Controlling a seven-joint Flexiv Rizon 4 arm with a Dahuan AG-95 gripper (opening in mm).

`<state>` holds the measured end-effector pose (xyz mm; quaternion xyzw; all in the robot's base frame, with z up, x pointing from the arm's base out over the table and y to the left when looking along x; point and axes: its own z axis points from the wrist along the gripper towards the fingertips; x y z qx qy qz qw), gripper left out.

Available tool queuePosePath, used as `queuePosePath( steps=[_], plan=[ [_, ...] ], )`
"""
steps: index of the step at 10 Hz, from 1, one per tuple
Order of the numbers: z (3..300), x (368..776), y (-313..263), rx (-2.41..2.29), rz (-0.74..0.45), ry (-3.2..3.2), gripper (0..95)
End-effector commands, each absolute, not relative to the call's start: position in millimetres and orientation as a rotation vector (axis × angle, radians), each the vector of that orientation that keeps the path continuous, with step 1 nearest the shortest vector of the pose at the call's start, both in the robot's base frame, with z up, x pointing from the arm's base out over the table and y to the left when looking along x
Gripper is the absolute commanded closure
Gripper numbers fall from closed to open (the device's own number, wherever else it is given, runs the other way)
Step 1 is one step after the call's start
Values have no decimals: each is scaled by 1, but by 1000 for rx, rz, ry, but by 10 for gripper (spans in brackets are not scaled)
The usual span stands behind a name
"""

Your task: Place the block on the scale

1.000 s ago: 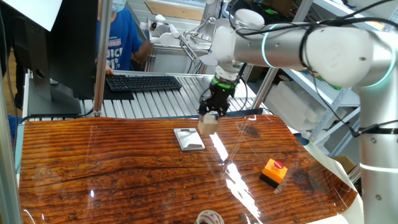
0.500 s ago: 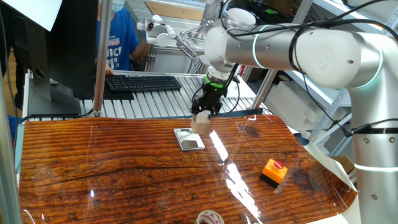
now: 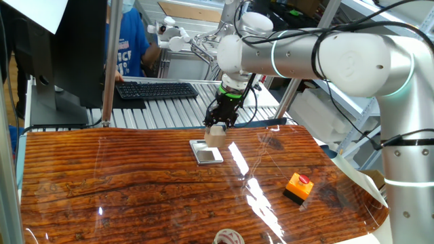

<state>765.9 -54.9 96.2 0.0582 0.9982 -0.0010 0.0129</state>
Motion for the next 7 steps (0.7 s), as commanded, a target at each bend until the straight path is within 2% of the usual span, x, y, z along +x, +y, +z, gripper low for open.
queuePosePath(
  steps=[1,7],
  plan=[
    [94,764,-55,183,-14,3105,950],
    [80,744,-51,238,0,3079,950]
  ],
)
